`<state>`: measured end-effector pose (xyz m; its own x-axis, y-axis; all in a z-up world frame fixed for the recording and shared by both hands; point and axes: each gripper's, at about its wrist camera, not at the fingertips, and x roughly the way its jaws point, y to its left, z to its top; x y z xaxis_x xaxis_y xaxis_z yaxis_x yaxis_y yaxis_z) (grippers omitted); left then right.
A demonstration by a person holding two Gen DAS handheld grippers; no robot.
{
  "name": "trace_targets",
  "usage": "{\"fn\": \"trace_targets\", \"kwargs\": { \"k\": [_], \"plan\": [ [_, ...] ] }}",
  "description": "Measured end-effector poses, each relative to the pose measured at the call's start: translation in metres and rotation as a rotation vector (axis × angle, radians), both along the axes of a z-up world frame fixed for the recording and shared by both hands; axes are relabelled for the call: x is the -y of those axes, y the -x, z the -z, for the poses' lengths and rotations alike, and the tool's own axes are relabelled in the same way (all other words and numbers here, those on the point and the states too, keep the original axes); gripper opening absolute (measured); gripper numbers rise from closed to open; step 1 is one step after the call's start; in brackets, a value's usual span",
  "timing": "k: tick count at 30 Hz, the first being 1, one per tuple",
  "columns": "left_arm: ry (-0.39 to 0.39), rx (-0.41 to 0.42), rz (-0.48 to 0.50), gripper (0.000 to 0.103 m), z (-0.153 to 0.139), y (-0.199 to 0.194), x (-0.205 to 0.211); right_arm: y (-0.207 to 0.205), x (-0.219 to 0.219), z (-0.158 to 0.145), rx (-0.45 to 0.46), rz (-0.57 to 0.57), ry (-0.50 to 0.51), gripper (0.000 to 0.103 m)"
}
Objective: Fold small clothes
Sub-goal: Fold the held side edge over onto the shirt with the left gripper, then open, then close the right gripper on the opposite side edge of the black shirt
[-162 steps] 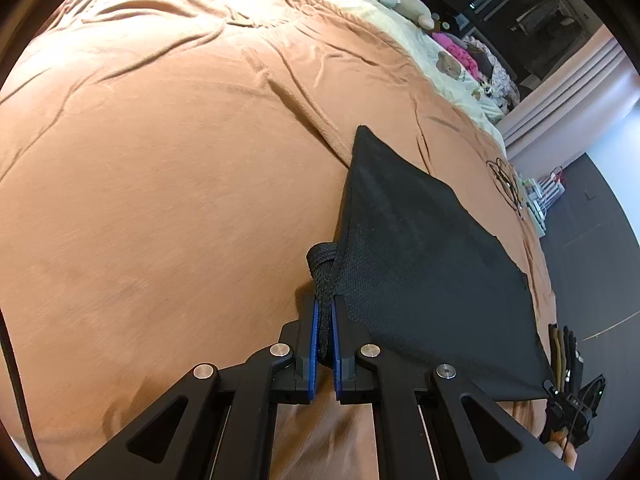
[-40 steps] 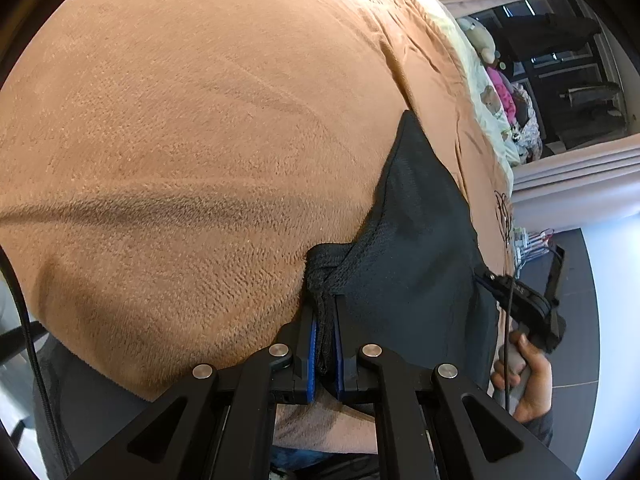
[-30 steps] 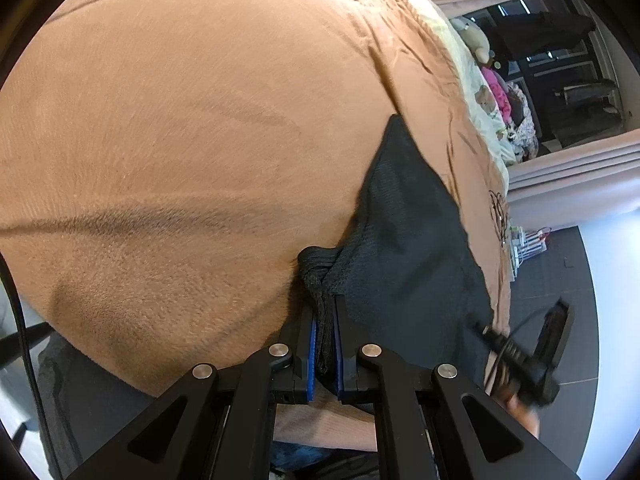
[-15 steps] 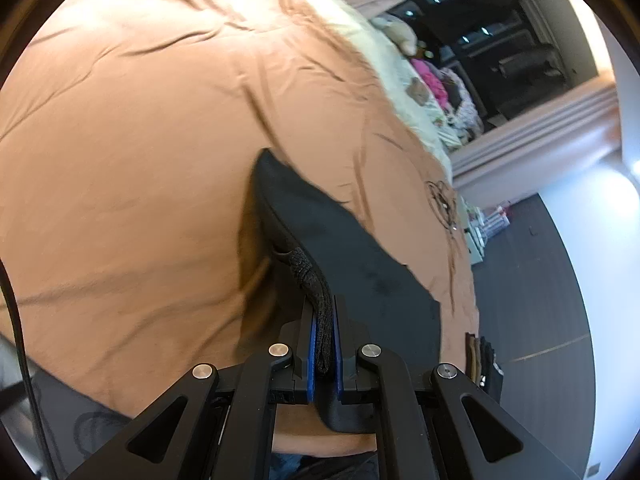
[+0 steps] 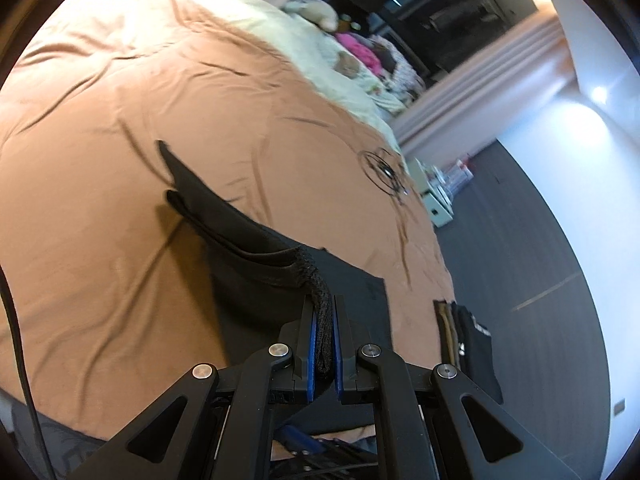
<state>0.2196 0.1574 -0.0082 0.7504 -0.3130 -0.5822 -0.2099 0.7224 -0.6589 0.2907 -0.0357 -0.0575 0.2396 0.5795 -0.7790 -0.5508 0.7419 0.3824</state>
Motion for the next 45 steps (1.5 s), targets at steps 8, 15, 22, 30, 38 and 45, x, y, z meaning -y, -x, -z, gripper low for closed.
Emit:
{"fn": "trace_targets", "kwargs": {
  "k": [8,15,22,30,38,45],
  "plan": [
    [-0.030,-0.005,0.132,0.007,-0.003,-0.028,0.061,-0.002,0.060,-0.016,0.064,0.106,-0.085,0.015],
    [-0.033,-0.034,0.209,0.007,0.010,-0.054,0.107,-0.008,0.122,-0.025,0.079,0.182,-0.136,0.016],
    [-0.034,-0.075,0.289,0.007,0.030,-0.076,0.157,-0.004,0.163,-0.029,0.095,0.220,-0.187,0.051],
    [0.002,-0.121,0.393,0.046,0.054,-0.090,0.200,-0.016,0.203,-0.017,0.058,0.233,-0.231,0.051],
    [-0.026,-0.132,0.334,0.062,0.065,-0.074,0.171,-0.021,0.201,-0.022,0.071,0.202,-0.204,0.051],
    [-0.033,-0.207,0.207,0.062,0.099,-0.046,0.113,-0.028,0.167,-0.030,0.131,0.116,-0.048,0.051]
  ]
}}
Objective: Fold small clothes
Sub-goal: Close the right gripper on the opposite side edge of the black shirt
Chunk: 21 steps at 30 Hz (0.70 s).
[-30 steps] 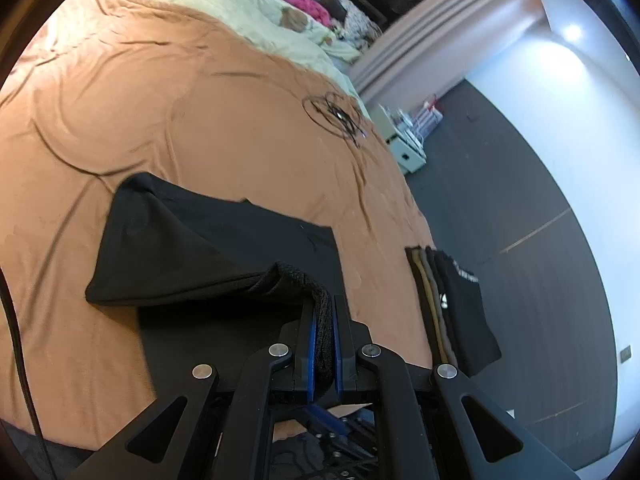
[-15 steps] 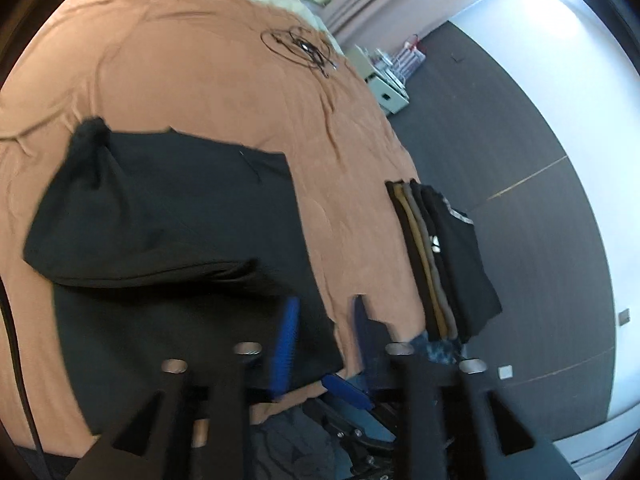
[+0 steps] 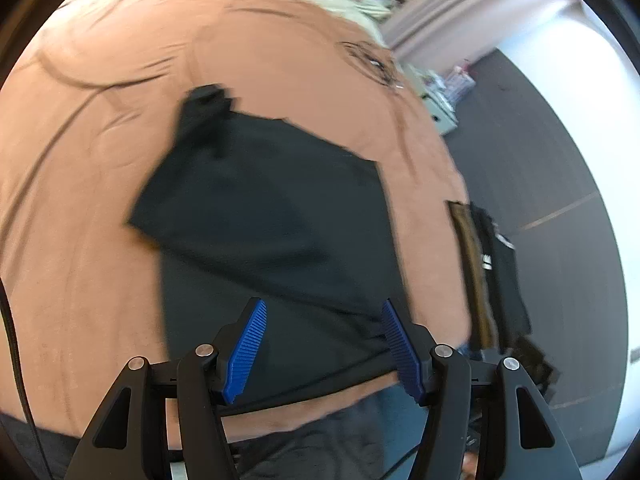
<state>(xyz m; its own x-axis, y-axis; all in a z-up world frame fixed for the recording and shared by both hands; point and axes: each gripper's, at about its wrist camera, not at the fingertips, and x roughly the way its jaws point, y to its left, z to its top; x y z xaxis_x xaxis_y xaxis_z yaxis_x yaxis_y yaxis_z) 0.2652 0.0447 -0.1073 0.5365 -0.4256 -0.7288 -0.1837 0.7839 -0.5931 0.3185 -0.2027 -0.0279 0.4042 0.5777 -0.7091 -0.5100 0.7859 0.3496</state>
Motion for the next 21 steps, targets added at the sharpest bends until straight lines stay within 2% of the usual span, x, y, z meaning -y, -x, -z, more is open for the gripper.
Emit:
{"fn": "trace_targets", "kwargs": {
  "k": [5,8,13,15,18,21],
  "plan": [
    [-0.033,-0.045,-0.057,0.062,0.025,0.020,-0.027,-0.014,-0.026,-0.001,0.027,-0.026,0.146,0.051],
    [-0.058,-0.081,-0.056,0.062,0.041,0.029,-0.034,-0.022,-0.038,-0.001,0.039,-0.044,0.200,0.051],
    [-0.048,-0.122,-0.044,0.060,0.064,0.039,-0.037,-0.037,-0.064,0.006,0.044,-0.091,0.248,0.051],
    [-0.072,-0.122,-0.033,0.058,0.067,0.040,-0.034,-0.038,-0.072,0.005,0.050,-0.111,0.258,0.039],
    [-0.103,-0.118,-0.016,0.056,0.064,0.039,-0.031,-0.039,-0.082,0.001,0.059,-0.129,0.268,0.010],
    [-0.110,-0.126,-0.010,0.053,0.063,0.037,-0.031,-0.042,-0.075,-0.007,0.059,-0.111,0.235,0.004]
  ]
}}
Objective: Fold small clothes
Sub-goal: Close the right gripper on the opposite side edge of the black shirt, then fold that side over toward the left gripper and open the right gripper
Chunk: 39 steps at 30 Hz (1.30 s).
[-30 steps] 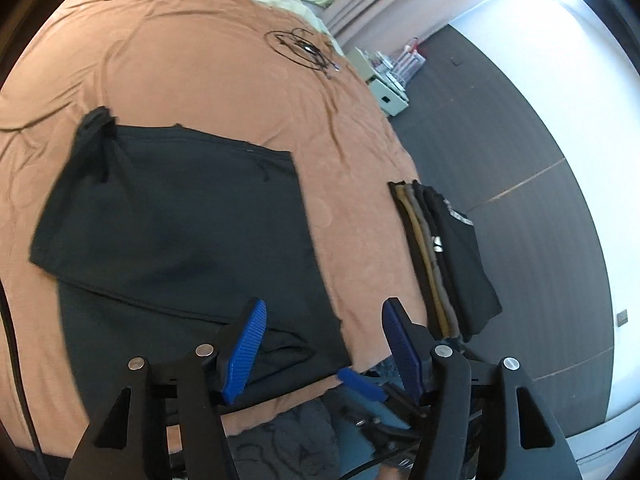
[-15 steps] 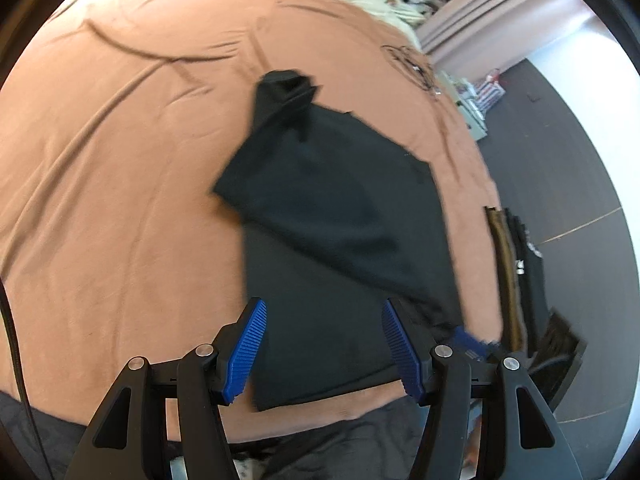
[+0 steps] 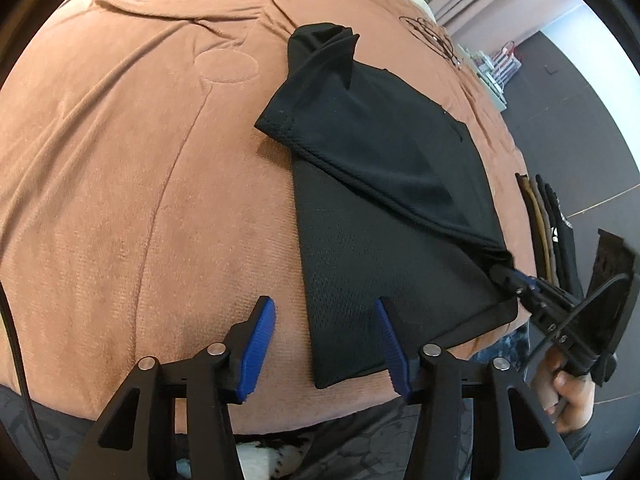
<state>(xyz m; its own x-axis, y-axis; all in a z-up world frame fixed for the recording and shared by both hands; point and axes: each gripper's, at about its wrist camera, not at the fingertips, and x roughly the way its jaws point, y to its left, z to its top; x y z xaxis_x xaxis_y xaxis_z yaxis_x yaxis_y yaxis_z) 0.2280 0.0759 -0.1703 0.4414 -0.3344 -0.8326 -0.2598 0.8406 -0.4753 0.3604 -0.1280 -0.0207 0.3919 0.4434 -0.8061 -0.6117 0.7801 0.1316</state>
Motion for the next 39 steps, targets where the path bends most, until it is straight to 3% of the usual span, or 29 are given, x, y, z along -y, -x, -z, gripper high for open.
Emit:
{"fn": "trace_targets", "kwargs": {
  "k": [7,16,23,27,28,29,30,32,39],
  "plan": [
    [-0.009,0.005,0.021,0.053,-0.002,-0.008,0.008,-0.001,0.041,-0.006,-0.057,0.052,-0.118,0.001],
    [-0.057,0.003,0.065,0.053,-0.002,-0.024,0.030,0.004,0.093,-0.004,-0.071,0.147,-0.177,0.001],
    [-0.094,-0.007,0.083,0.052,0.003,-0.031,0.040,0.006,0.106,0.011,-0.115,0.173,-0.160,0.002],
    [-0.097,-0.011,0.078,0.048,0.004,-0.031,0.036,0.010,0.102,0.004,-0.113,0.183,-0.101,0.004],
    [-0.087,-0.009,0.073,0.047,0.003,-0.031,0.033,0.011,0.097,-0.001,-0.097,0.185,-0.076,0.008],
    [-0.080,-0.004,0.069,0.047,0.002,-0.031,0.031,0.013,0.095,-0.006,-0.079,0.180,-0.061,0.019],
    [-0.075,0.001,0.065,0.047,0.001,-0.031,0.029,0.017,0.091,-0.012,-0.054,0.170,-0.051,0.042],
    [-0.064,0.012,0.056,0.047,0.000,-0.031,0.023,0.023,0.082,-0.021,-0.010,0.152,-0.042,0.076],
    [-0.062,0.039,0.050,0.047,0.000,-0.042,0.014,0.028,0.029,-0.030,0.039,0.058,0.046,0.076]
  ]
}}
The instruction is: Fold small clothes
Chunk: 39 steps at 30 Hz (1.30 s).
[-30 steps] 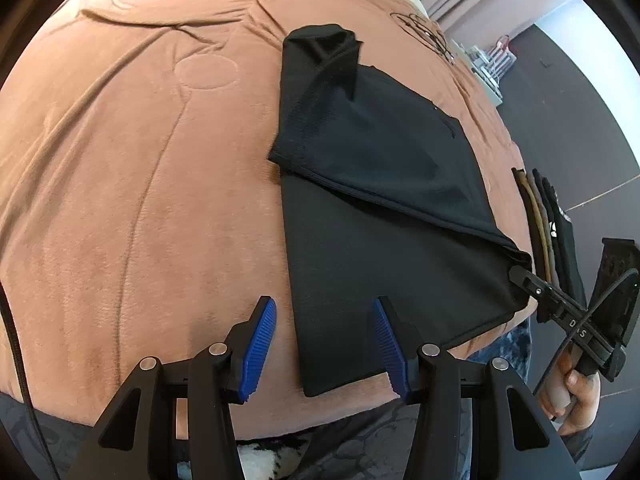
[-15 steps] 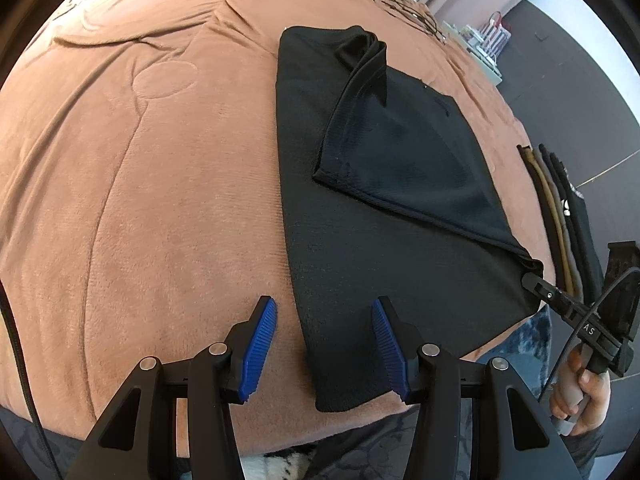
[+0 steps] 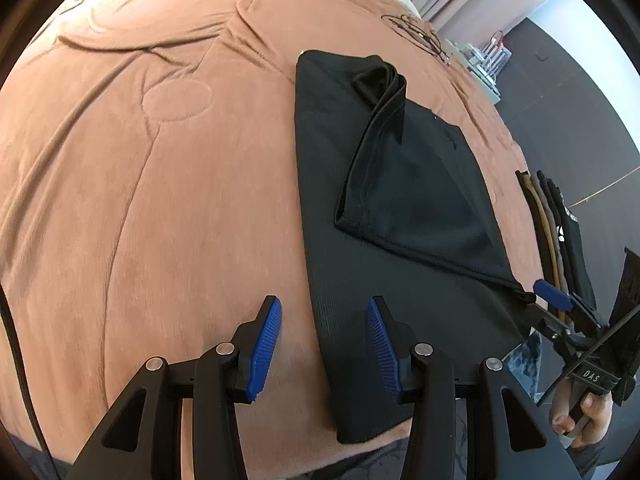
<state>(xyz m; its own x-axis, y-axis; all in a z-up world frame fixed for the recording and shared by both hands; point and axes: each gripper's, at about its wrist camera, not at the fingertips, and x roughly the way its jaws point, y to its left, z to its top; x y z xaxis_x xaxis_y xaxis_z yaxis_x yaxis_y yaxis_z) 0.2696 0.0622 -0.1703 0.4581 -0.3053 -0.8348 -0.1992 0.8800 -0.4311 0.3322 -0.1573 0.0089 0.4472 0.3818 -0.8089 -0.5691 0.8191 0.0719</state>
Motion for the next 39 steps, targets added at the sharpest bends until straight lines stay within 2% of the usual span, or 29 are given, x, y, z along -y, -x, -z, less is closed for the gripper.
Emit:
{"fn": "trace_targets", "kwargs": {
  "k": [4,8,19,27,31,36,39],
  "plan": [
    [0.000,0.005,0.015,0.047,0.002,-0.007,0.000,-0.005,-0.023,0.007,-0.003,-0.036,0.034,0.076],
    [-0.012,0.005,0.021,0.040,0.003,-0.017,-0.005,-0.011,-0.047,0.013,-0.003,-0.073,0.069,0.076],
    [-0.018,0.022,0.069,0.040,0.011,-0.035,-0.013,-0.039,-0.096,0.043,0.029,-0.120,0.196,0.077],
    [-0.011,0.023,0.087,0.039,0.015,-0.034,-0.017,-0.091,-0.090,0.043,0.003,0.020,0.171,0.077],
    [-0.004,0.018,0.090,0.038,0.015,-0.034,-0.019,-0.121,-0.080,0.044,-0.032,0.090,0.129,0.077],
    [-0.011,0.013,0.100,0.038,0.014,-0.036,-0.018,-0.151,-0.062,0.042,-0.029,0.181,0.126,0.077],
    [-0.013,0.011,0.105,0.038,0.013,-0.037,-0.017,-0.167,-0.047,0.041,-0.052,0.218,0.073,0.077]
  ]
}}
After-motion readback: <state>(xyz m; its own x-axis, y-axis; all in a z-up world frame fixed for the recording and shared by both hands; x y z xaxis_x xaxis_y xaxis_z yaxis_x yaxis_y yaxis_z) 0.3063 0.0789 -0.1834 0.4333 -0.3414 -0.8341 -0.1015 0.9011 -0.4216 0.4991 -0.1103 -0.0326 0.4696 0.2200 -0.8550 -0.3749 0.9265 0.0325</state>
